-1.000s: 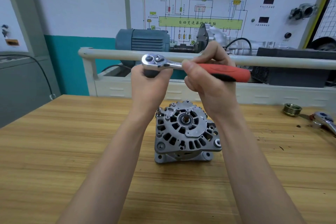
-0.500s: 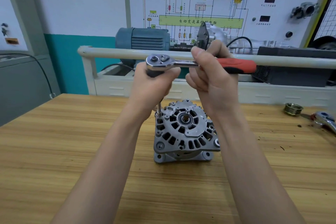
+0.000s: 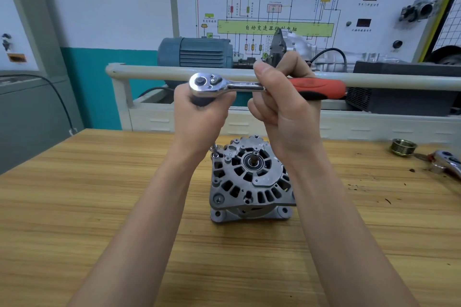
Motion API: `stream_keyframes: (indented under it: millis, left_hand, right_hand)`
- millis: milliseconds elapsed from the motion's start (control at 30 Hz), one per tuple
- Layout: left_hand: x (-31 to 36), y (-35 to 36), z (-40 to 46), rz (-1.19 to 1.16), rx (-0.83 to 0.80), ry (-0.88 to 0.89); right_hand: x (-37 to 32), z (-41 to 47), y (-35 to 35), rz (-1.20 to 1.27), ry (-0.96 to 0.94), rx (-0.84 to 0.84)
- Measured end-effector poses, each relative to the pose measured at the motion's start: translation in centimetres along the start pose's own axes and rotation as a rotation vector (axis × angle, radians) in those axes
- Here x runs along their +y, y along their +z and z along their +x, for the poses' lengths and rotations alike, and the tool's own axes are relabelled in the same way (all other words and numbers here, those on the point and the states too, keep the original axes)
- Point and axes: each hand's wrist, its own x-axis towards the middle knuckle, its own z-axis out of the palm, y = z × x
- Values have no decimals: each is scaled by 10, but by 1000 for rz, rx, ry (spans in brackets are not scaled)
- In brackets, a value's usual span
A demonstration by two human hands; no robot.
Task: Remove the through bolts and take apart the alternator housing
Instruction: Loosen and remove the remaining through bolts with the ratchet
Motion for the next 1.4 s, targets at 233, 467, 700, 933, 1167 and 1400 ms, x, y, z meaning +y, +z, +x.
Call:
stream_keyframes:
  millis: [233, 467, 700, 933, 1167, 1400]
  left_hand:
    - [1, -1, 1, -17, -2, -32]
    - [0, -2, 1, -36, -17, -22]
    - [0, -1, 1, -55, -16, -22]
    - [1, -3, 1, -50, -43, -35]
    - [-2, -4, 3, -17, -121, -42]
    - [-9, 2, 6, 13, -247, 7]
  right_hand:
    - [2, 0, 1, 7, 3, 7]
    - [2, 0, 2, -7, 7, 25]
    - [1, 0, 1, -14, 13, 38]
    - [4, 2, 0, 12, 22, 48]
    - [10, 6, -1, 134, 14, 160]
    - [10, 19, -16, 264, 170, 283]
